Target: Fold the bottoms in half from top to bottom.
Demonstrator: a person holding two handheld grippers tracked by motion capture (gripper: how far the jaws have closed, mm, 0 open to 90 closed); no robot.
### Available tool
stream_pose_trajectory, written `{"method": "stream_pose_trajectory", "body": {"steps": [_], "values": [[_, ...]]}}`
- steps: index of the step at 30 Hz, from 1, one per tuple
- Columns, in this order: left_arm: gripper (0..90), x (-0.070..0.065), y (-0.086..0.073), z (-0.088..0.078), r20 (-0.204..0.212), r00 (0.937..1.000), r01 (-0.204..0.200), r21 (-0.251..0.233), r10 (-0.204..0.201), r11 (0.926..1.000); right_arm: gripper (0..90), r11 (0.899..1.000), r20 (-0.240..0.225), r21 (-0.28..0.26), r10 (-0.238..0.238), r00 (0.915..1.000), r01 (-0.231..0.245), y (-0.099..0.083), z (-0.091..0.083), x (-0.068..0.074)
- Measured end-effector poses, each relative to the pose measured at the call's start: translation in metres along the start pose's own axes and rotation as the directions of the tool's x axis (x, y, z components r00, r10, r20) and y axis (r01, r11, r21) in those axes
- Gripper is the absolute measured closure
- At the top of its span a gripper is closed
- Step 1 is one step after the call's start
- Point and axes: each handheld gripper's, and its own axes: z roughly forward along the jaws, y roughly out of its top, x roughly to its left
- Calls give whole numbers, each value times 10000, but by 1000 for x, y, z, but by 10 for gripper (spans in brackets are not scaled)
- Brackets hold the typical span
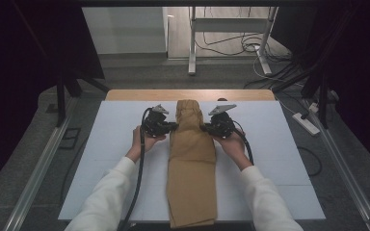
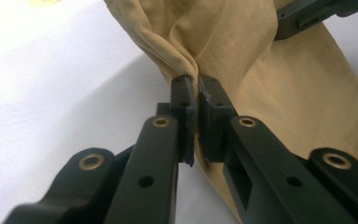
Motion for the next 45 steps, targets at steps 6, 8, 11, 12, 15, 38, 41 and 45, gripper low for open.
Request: {"method": "stream_pose_trajectory", "body": {"steps": [6, 8, 11, 12, 15, 38, 41, 45], "values": [[845, -5, 0, -6, 50, 9999, -138, -123, 138, 9998, 825, 9998, -104, -179, -74, 9999, 72, 0, -7, 1], [845, -7, 0, -8, 75, 9998, -202, -147, 203, 9997, 825, 9997, -99, -217, -97, 9999, 95, -1, -9, 3], [845, -9, -2, -10, 111, 9996, -266, -182, 268, 9995, 825, 9997, -109, -202, -162, 9998, 159, -2, -11, 5], [845, -10, -3, -10, 115, 9995, -292, -193, 294, 9994, 825, 9996, -99, -222, -191, 9998, 189, -3, -11, 6], [844, -13, -4, -12, 124, 9993, -349, -222, 352, 9991, 825, 9993, -102, -256, -269, 9996, 267, -4, -13, 8], [842, -33, -15, -29, 177, 9967, -780, -492, 789, 9957, 824, 9962, -138, -562, -674, 9976, 665, -9, -27, 24], [840, -36, -16, -32, 215, 9963, -824, -549, 837, 9951, 824, 9958, -150, -614, -684, 9975, 673, -10, -30, 26], [840, -39, -19, -35, 242, 9960, -842, -629, 858, 9945, 824, 9956, -191, -673, -663, 9976, 649, -12, -33, 29]]}}
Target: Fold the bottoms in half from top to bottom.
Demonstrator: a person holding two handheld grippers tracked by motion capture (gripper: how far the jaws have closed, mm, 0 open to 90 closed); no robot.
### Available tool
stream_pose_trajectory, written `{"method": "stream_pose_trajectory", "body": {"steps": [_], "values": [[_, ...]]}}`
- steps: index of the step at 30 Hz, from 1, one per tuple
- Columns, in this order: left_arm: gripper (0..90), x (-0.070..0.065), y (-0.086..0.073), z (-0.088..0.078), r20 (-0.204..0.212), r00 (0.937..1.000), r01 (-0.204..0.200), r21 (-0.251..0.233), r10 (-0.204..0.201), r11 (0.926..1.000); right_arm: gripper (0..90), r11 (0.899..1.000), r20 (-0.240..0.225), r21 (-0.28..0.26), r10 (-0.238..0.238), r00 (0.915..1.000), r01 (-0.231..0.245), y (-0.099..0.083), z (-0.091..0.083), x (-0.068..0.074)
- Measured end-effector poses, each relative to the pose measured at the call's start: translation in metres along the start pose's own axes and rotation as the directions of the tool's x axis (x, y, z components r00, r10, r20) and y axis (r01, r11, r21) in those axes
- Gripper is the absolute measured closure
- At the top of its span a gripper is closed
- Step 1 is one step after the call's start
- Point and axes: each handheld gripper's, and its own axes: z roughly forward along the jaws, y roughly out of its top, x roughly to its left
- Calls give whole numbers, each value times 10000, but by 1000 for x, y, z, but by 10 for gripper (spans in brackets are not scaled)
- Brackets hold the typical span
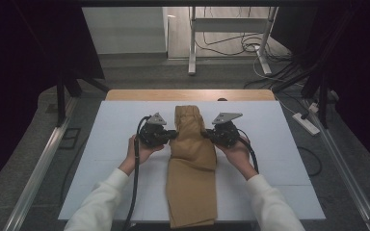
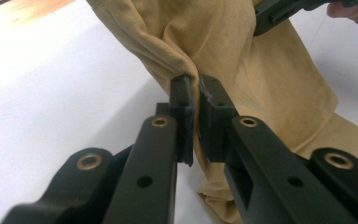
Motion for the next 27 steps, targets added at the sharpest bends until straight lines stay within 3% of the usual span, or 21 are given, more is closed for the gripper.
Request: {"method": "stream_pose_trajectory", "body": {"steps": [11, 18, 27], "values": [[839, -2, -3, 0, 104, 9999, 93, -96, -92, 9999, 824, 10000, -20, -11, 15, 10000, -15, -4, -3, 3], [841, -1, -1, 1, 25, 10000, 47, -110, -47, 9999, 826, 9997, 264, 146, -191, 9995, 188, -3, 2, 2], [846, 12, 16, -3, -334, 9994, 121, -351, -132, 9993, 841, 9993, 636, 88, -363, 9973, 358, 21, 9, -13]]}}
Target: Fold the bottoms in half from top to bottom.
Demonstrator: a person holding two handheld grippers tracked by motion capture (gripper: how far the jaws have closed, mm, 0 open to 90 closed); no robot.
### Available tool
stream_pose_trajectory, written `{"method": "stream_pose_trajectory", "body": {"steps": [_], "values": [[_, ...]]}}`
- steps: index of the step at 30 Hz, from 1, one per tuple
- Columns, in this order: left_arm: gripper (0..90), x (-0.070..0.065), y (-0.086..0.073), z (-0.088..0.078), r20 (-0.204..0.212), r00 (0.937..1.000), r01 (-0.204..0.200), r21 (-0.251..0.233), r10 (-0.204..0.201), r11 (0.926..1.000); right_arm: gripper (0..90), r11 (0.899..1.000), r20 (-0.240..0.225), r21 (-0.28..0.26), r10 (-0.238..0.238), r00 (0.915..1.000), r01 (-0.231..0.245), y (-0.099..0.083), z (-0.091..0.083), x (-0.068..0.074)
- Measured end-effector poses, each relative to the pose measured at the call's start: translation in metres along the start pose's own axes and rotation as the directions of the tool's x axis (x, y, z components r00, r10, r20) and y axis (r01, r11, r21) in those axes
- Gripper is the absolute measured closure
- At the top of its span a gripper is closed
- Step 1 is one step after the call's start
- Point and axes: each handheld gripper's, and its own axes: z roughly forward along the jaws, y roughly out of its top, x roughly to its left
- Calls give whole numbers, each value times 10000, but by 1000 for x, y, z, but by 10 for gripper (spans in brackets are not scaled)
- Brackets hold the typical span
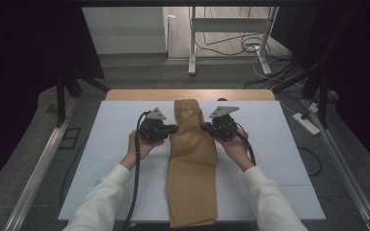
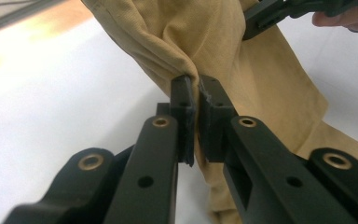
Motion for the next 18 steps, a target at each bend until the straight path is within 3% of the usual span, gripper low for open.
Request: {"method": "stream_pose_trajectory", "body": {"steps": [4, 8, 12, 18], "values": [[846, 5, 1, 3, -115, 9999, 113, 94, -112, 9999, 844, 9998, 70, 76, 170, 9998, -171, 3, 13, -8], [847, 6, -2, 5, 27, 9996, 264, 212, -264, 9994, 845, 9995, 124, 154, 268, 9996, -269, -1, 24, -7], [846, -1, -5, 0, 108, 9999, -9, 206, 7, 9998, 845, 9992, -9, -62, 404, 9992, -404, -5, 17, -3], [846, -12, -12, -8, 183, 9996, -202, 183, 199, 9996, 844, 9992, -72, -353, 168, 9998, -170, -11, 1, 10]]}}
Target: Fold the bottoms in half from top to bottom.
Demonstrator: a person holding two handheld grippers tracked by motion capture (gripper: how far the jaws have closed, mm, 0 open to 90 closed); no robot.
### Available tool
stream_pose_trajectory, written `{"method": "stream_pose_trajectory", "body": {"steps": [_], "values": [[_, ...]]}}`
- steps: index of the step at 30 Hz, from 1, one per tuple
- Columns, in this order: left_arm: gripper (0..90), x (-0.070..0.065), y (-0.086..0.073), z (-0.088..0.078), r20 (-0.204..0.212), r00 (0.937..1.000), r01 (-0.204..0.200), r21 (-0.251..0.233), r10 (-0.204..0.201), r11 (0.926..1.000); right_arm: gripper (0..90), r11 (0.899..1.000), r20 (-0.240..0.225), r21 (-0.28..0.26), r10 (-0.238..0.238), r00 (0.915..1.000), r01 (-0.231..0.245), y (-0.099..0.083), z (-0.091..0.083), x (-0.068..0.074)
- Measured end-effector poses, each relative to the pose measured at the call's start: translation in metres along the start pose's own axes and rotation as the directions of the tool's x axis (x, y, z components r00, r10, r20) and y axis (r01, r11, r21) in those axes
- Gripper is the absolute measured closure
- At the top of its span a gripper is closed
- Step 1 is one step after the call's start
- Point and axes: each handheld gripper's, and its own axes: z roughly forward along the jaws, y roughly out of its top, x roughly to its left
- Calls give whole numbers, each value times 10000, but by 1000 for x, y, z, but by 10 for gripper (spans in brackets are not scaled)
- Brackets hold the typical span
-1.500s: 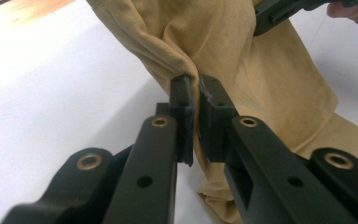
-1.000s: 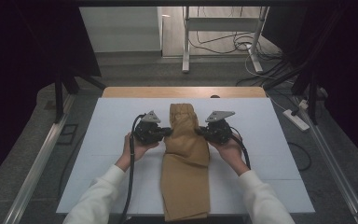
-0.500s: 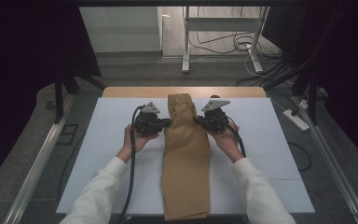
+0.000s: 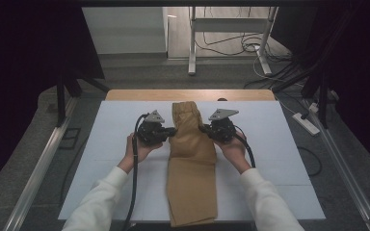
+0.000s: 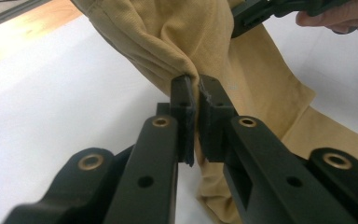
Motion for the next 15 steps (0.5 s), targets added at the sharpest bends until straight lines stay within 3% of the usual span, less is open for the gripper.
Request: {"method": "stream_pose_trajectory", "body": {"steps": [15], "values": [[844, -18, -15, -12, 306, 9995, -29, -57, 31, 10000, 842, 9999, -409, -136, -68, 9991, 63, -13, -18, 19]]}}
